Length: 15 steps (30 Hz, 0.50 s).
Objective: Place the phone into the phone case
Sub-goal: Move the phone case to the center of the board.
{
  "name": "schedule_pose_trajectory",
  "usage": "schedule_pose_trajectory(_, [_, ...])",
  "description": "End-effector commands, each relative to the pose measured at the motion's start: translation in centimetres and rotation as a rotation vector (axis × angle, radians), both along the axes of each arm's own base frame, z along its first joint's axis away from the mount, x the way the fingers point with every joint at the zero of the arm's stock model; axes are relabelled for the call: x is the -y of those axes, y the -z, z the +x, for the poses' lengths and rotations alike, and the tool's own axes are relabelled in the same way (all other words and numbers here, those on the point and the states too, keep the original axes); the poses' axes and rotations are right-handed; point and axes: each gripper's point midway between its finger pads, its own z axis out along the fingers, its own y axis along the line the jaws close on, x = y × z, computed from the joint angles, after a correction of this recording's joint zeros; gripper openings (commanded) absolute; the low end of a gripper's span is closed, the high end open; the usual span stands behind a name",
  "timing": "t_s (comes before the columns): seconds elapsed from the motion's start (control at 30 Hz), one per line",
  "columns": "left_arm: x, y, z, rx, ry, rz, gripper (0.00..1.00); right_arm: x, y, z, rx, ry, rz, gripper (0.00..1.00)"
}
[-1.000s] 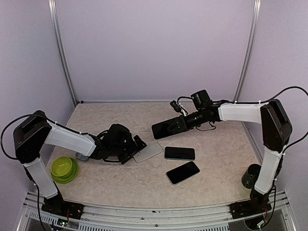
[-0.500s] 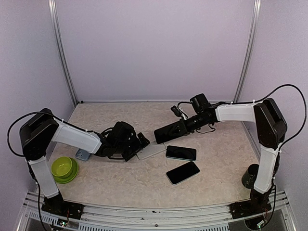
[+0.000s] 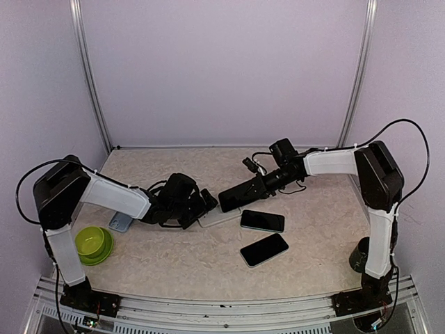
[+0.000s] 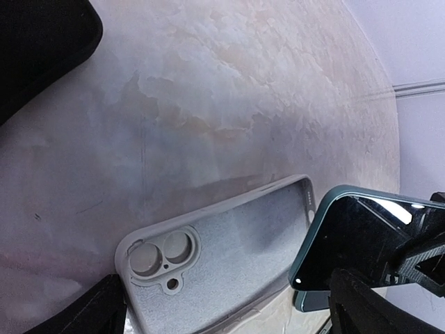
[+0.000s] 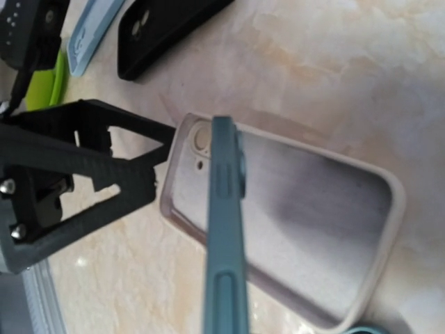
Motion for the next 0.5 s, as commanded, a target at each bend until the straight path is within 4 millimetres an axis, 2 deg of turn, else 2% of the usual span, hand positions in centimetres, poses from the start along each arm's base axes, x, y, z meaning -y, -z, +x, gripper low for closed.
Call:
schedule_pose_trajectory(0.0, [-0.1, -0.2, 1.3, 0.04, -0.006, 0.033, 0.99, -0.8, -1.1, 0.2, -0.041, -0.031, 0.06, 0.0])
schedule_pose_trajectory(0.23, [-0.8, -1.2, 2.9, 0.085, -0.018, 0.046, 0.99, -1.0, -0.3, 0.9, -0.061, -0.023, 0.048, 0.0])
schedule_pose_trajectory(0.47, [-0.5, -1.4, 3.9, 0.101, 0.007, 0.018, 0.99, -1.3, 0.3, 1.7, -0.08, -0.018, 0.035, 0.0])
